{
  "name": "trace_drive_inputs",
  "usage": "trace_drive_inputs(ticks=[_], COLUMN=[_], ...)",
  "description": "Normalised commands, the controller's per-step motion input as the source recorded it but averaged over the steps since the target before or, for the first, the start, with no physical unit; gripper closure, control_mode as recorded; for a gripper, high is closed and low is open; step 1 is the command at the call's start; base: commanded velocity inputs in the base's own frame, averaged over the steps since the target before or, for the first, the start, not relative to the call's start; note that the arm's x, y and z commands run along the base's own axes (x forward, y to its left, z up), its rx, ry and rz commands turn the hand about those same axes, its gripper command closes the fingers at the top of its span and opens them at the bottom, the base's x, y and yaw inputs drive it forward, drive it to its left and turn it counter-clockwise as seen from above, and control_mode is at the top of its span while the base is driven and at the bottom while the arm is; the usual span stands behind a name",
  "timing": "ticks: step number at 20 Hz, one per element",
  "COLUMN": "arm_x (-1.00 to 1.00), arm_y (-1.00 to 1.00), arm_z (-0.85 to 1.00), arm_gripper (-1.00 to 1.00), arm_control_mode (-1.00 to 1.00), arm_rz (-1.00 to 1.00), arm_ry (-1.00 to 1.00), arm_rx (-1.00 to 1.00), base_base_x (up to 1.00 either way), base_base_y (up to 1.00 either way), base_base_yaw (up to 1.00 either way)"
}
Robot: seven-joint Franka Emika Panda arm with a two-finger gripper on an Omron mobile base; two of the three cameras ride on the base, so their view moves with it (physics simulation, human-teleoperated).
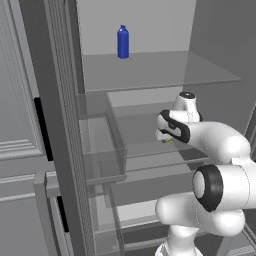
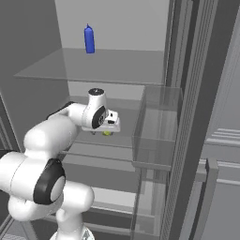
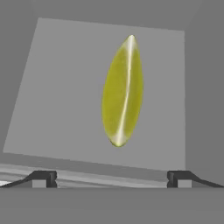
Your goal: Grab a lemon wedge from the fridge and one ice cube from the ice bowl, and put them in the glass of lemonade.
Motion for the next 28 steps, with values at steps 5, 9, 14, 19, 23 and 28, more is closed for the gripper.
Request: trace_drive_inputs(ticks=[5, 9, 14, 19, 23, 28], arm_x=[0.34, 0.28, 0.10, 0.02, 0.24, 0.26], arm_y=[0.00, 0.00, 0.00, 0.00, 0.00, 0.00], arm_z=[0.00, 0.00, -0.33, -0.18, 0.00, 0.00], arm_gripper=[-1.00, -1.00, -1.00, -1.00, -1.00, -1.00], arm_control_mode=[-1.00, -1.00, -1.00, -1.00, -1.00, -1.00], arm_rz=[0.04, 0.03, 0.05, 0.04, 0.03, 0.02], arm_ry=[0.00, 0.00, 0.00, 0.00, 0.00, 0.00], arm_rx=[0.00, 0.00, 0.00, 0.00, 0.00, 0.00], base_base_x=[0.00, 0.00, 0.00, 0.00, 0.00, 0.00], base_base_y=[0.00, 0.00, 0.00, 0.00, 0.00, 0.00], base_base_yaw=[0.00, 0.00, 0.00, 0.00, 0.00, 0.00])
